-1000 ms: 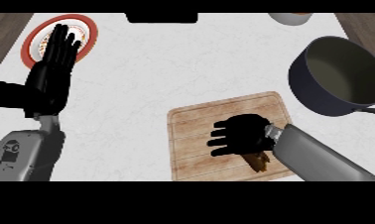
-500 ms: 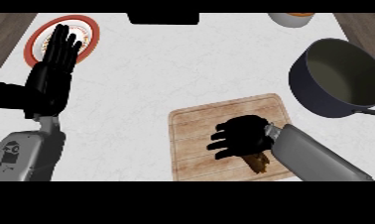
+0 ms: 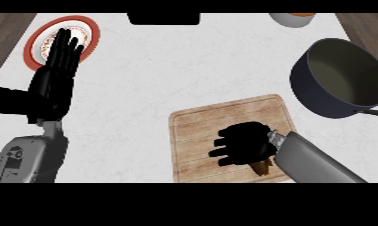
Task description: Pick the sweet potato from the cutting board and place it in the pot
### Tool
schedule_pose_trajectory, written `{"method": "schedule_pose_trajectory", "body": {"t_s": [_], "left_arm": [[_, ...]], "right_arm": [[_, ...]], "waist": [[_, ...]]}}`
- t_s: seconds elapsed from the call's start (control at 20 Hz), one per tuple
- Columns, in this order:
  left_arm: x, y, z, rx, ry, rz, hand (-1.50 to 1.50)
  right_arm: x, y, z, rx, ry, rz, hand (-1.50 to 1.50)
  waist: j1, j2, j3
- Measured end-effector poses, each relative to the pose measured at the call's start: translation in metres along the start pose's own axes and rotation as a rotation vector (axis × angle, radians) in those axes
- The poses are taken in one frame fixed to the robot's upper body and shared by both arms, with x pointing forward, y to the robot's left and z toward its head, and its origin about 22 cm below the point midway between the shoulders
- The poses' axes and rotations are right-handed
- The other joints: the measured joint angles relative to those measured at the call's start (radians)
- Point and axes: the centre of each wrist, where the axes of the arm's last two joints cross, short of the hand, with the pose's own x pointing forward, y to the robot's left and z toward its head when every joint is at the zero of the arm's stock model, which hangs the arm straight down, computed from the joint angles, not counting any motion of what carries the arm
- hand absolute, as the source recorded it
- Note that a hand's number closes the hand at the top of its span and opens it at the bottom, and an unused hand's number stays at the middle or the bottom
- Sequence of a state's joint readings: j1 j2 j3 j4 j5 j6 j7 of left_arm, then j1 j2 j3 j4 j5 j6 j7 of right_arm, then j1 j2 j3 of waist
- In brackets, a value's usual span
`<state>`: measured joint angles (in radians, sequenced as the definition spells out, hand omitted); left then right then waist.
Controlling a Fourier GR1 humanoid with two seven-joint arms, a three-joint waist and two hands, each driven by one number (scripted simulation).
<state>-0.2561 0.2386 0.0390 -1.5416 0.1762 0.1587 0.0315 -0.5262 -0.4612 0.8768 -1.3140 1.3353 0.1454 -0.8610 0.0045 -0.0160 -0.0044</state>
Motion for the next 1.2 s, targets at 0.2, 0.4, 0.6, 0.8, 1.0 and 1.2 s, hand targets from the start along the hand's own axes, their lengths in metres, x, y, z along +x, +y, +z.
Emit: {"method": "schedule_pose_trajectory", "body": {"t_s": [0.2, 0.4, 0.6, 0.8, 1.0, 1.2], "left_arm": [[0.004, 0.003, -0.004, 0.002, -0.003, 0.004, 0.00], [0.002, 0.009, -0.001, 0.033, 0.002, -0.003, 0.00], [-0.001, 0.017, 0.001, 0.063, 0.009, -0.012, 0.00], [-0.003, 0.021, 0.003, 0.080, 0.018, -0.015, 0.00], [-0.002, 0.022, 0.004, 0.075, 0.014, -0.019, 0.00], [-0.004, 0.015, 0.005, 0.049, 0.015, -0.013, 0.00]], "right_arm": [[0.004, -0.017, 0.009, -0.077, 0.052, -0.022, 1.50], [-0.016, -0.016, 0.017, -0.245, 0.445, -0.210, 1.50], [-0.032, -0.016, 0.028, -0.415, 0.837, -0.378, 1.50], [-0.045, -0.027, 0.041, -0.573, 1.248, -0.472, 1.50], [-0.058, -0.054, 0.052, -0.735, 1.647, -0.486, 1.50], [-0.066, -0.084, 0.065, -0.854, 2.018, -0.419, 1.50]], "waist": [[-0.008, 0.008, 0.002], [-0.050, 0.011, 0.007], [-0.091, 0.007, 0.010], [-0.103, -0.003, 0.007], [-0.085, -0.006, 0.003], [-0.056, -0.001, 0.000]]}}
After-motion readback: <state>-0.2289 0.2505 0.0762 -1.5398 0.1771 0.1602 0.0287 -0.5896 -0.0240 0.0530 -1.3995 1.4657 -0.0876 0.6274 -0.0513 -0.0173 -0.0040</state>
